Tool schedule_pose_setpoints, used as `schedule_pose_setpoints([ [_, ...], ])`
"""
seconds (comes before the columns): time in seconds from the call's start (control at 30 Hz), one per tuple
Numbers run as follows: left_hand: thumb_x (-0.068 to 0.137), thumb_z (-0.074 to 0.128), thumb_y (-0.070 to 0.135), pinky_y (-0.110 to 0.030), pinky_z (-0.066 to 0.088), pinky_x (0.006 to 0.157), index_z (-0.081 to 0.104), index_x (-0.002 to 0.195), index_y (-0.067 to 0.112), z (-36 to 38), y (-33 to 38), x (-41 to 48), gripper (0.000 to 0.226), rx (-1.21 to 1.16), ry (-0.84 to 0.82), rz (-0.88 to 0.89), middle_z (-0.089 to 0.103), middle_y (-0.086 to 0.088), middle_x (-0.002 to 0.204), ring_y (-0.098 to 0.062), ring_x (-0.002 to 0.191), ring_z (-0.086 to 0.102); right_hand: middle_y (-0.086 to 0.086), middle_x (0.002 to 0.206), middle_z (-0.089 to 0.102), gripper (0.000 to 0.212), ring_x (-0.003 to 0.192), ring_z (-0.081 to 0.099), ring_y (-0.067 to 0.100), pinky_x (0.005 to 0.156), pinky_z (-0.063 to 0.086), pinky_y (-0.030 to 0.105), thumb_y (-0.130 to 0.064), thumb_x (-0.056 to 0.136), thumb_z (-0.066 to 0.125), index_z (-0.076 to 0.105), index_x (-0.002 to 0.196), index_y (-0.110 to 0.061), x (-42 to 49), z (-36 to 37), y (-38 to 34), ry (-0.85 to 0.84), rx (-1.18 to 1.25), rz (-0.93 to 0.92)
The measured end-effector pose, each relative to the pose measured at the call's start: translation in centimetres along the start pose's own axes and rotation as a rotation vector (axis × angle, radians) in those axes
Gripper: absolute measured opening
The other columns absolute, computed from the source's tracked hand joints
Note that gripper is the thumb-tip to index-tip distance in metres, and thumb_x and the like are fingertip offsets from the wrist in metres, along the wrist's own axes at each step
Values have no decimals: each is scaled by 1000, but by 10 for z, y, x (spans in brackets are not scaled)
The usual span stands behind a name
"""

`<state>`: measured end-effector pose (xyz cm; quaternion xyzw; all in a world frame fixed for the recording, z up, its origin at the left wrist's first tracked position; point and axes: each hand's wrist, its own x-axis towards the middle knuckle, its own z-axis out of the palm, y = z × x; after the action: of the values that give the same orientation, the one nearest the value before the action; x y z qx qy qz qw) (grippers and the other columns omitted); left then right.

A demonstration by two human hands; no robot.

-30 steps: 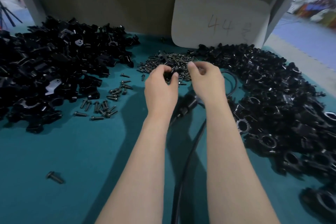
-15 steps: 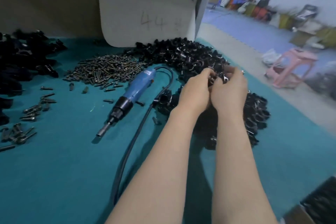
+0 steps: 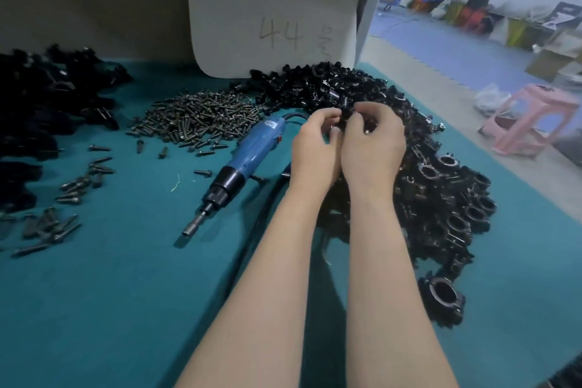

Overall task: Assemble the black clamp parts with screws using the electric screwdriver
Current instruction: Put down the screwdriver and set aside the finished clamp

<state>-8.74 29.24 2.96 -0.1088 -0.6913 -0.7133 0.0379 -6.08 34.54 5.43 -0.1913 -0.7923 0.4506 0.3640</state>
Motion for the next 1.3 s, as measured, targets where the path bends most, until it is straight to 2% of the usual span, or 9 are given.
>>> schedule_pose_setpoints([
  [0.17,95,49,2,-21,51,78,57,98,15,-89,12,9,15,-238,454,-106,65,-1,93,-11,84,62,-19,84,55,17,87,52,2,73,38,7,-11,93,51,64,104,-15,-34,70,-38,-258,185,-40],
  [0.47,98,45,10,-16,45,66,54,101,18,-257,12,-4,12,-336,974,-167,60,4,95,-5,78,57,3,121,62,31,111,56,19,86,38,20,-13,95,48,61,122,-18,-130,209,-100,-901,-21,-270],
  [0.57,98,45,12,-14,43,58,54,100,20,-283,10,-6,12,-329,1037,-173,60,4,96,-1,72,55,7,133,54,38,130,39,31,110,29,48,-15,95,41,57,126,-29,-149,243,-108,-1049,-279,-370],
  [0.63,97,45,13,-18,44,66,55,103,20,-292,9,-5,13,-326,1044,-172,60,4,98,-2,76,55,8,144,42,37,142,19,33,113,8,61,-15,97,36,54,127,-25,-157,259,-111,-1109,-394,-347],
  [0.73,97,46,12,-24,46,79,55,106,18,-297,6,-1,14,-329,1045,-176,59,3,102,-7,85,55,6,150,33,36,145,8,29,113,-4,61,-19,99,32,53,129,-21,-164,273,-111,-1110,-409,-300],
  [0.87,95,45,8,-28,51,87,56,110,14,-296,7,2,19,-369,1033,-173,60,-7,111,-13,90,59,8,124,57,27,132,35,28,112,10,60,-19,95,40,62,113,-19,-160,275,-109,-956,-268,-333],
  [0.97,96,45,8,-11,47,58,55,113,13,-295,7,1,20,-365,1045,-166,59,-5,119,6,73,62,3,115,60,22,115,49,25,103,29,45,-19,92,47,57,112,-22,-152,266,-108,-833,-83,-281],
  [1.07,96,47,9,-12,40,71,57,121,16,-288,6,2,27,-249,1019,-162,57,0,126,-3,102,58,-5,93,56,11,93,53,21,77,35,27,-22,94,53,47,103,-17,-131,248,-106,-771,112,-240],
  [1.3,97,53,19,-35,48,98,62,119,20,-224,12,26,24,118,306,-116,64,1,116,-17,107,59,-3,86,61,10,83,57,16,73,42,27,-28,91,57,55,90,-19,-47,182,-86,-609,182,-191],
])
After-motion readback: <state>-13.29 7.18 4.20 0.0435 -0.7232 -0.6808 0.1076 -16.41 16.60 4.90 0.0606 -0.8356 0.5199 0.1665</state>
